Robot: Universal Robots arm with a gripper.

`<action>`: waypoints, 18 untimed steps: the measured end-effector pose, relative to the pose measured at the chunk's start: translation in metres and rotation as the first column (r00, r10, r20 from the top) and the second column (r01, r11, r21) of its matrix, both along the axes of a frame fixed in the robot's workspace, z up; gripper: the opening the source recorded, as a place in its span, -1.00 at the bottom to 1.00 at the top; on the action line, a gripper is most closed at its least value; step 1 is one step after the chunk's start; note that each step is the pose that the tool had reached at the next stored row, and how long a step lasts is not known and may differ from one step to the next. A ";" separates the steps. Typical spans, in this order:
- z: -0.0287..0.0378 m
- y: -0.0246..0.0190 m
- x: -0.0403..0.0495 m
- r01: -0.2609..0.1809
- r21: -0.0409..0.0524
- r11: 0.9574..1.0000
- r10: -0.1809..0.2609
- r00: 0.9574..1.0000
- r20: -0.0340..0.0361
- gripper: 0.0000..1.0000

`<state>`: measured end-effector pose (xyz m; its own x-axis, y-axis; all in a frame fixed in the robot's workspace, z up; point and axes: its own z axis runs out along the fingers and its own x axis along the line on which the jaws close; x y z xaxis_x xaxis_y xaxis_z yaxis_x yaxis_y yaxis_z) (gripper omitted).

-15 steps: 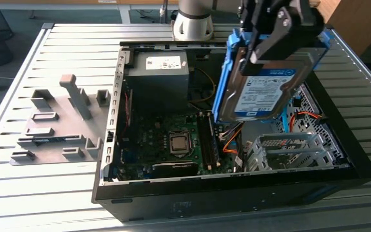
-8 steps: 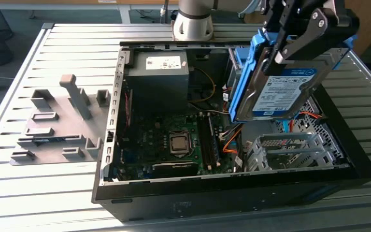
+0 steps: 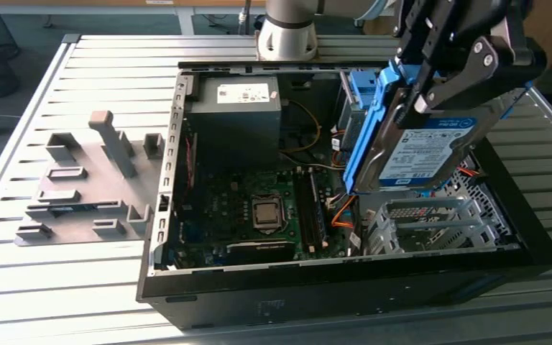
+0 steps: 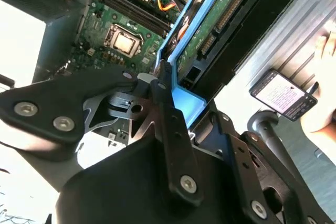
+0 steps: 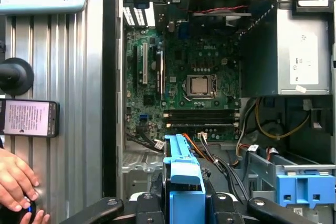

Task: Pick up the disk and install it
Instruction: 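Insert the disk into the insertion slot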

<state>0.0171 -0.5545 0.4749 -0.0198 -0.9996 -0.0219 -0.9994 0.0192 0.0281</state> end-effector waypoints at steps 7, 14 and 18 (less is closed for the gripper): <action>-0.0063 -0.0010 0.0135 -0.017 0.000 1.000 0.017 1.000 0.000 -0.26; -0.0111 -0.0042 0.0354 -0.017 0.000 1.000 0.017 1.000 0.000 -0.26; -0.0138 -0.0116 0.0405 -0.017 0.000 1.000 0.017 1.000 0.000 -0.26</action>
<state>0.0576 -0.5661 0.4611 -0.0030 -0.9998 -0.0216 -0.9996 0.0023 0.0280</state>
